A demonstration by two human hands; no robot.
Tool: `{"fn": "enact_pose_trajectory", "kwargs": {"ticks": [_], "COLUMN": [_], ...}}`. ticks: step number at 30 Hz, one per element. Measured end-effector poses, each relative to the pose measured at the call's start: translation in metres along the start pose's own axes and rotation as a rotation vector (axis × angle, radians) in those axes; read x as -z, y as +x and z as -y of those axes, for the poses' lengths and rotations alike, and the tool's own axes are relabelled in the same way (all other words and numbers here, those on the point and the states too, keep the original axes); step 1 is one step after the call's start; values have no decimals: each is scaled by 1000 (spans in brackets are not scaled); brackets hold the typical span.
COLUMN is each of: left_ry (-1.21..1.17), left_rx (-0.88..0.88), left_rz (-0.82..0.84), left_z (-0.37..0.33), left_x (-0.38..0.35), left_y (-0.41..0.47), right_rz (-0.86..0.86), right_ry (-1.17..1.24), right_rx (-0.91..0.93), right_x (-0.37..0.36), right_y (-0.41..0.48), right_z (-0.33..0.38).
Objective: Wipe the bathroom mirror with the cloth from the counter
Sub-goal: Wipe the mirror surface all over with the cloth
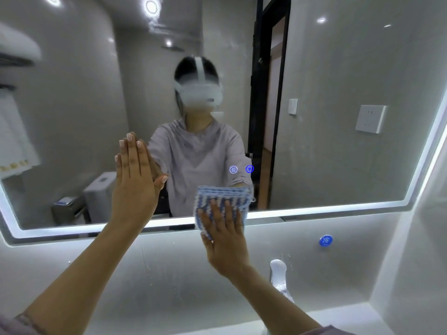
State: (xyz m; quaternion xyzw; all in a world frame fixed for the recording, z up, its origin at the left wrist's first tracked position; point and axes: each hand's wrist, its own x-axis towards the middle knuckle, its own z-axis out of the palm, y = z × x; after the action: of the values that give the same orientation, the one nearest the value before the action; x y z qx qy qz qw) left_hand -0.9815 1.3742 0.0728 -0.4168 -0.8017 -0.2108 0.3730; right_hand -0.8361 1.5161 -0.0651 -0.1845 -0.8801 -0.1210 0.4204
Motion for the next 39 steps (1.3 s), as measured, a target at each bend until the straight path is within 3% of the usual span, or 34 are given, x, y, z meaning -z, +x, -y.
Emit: {"fn": "enact_pose_trajectory", "kwargs": {"ticks": [5,11,18,23,29,39], "left_ry": [-33,-5,12,-78,-4,17], "left_rx": [19,21,-11,43,-23,-34], "left_rz": [3,36,-13,-24,-53,-47], "left_z": [-1,-3,-1,-5,-3,-3], "left_x": [2,6,0,-5,0,2], "left_y": [0,-1,-2,4,0,1], "right_rz": [67,17,-103,-187,-171,-127], "right_ry": [-45,-33,8,23,27,23], "right_rx": [69,89,-28,-193,-446,-536], "right_x": [-9,-3,20,38,63,64], "right_y": [9,11,10,-1,-11,-1], "right_z": [42,26,-37,-96,-155,-138]}}
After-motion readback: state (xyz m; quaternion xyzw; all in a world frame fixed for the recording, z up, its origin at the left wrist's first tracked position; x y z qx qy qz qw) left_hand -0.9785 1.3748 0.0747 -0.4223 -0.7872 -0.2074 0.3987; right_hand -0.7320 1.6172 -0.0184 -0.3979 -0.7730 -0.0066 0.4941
